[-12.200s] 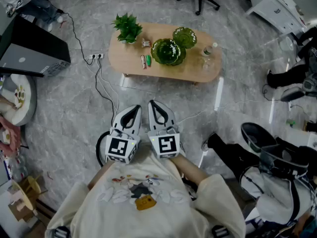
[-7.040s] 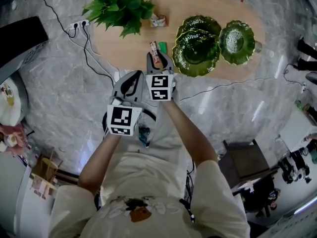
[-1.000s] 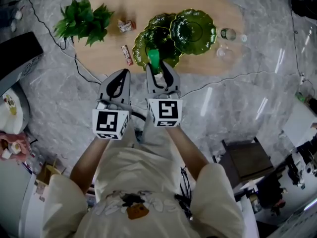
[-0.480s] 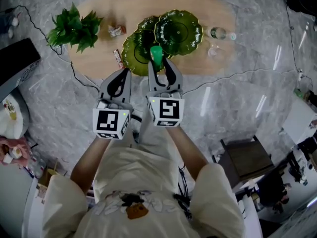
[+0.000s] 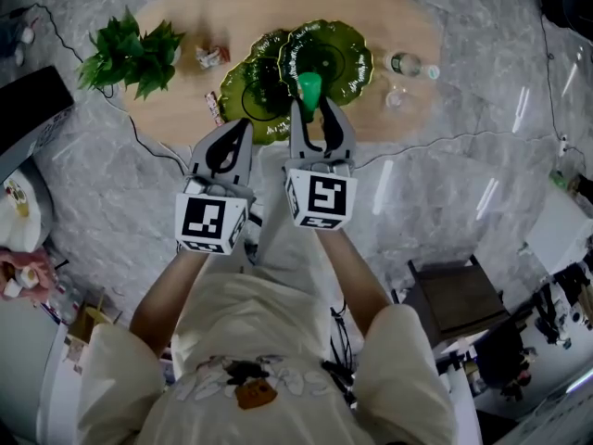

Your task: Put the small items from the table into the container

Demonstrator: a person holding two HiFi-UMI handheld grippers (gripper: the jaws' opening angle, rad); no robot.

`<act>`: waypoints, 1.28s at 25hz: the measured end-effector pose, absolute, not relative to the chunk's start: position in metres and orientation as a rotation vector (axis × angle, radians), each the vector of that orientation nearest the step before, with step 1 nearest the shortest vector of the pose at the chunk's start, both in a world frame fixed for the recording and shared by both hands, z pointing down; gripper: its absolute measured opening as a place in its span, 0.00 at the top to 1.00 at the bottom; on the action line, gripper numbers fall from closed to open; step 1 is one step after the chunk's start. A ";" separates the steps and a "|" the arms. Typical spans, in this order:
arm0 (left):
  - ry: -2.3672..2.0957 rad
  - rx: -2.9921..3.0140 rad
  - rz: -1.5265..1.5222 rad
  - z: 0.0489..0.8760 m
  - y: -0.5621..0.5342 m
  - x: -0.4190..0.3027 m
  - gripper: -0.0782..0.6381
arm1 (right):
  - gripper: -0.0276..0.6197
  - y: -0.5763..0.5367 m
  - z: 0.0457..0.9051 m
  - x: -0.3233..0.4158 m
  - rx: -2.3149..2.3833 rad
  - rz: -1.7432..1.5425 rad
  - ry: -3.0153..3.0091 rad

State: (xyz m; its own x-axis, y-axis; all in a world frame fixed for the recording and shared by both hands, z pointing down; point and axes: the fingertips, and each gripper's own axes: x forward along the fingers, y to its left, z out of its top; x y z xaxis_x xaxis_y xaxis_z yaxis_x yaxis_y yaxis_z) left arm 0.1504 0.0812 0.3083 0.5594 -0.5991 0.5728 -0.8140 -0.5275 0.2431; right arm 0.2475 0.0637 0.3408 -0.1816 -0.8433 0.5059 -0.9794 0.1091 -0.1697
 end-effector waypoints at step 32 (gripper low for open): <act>-1.118 2.279 0.570 0.315 0.079 0.168 0.88 | 0.73 0.044 0.343 0.268 1.865 0.613 -2.091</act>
State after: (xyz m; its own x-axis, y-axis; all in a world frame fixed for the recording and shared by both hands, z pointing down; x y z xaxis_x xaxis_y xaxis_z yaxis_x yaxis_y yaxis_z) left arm 0.1684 0.0791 0.3149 0.5680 -0.5866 0.5773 -0.8118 -0.5151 0.2752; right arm 0.2681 0.0443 0.3428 -0.1327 -0.8727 0.4699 -0.9883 0.0803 -0.1300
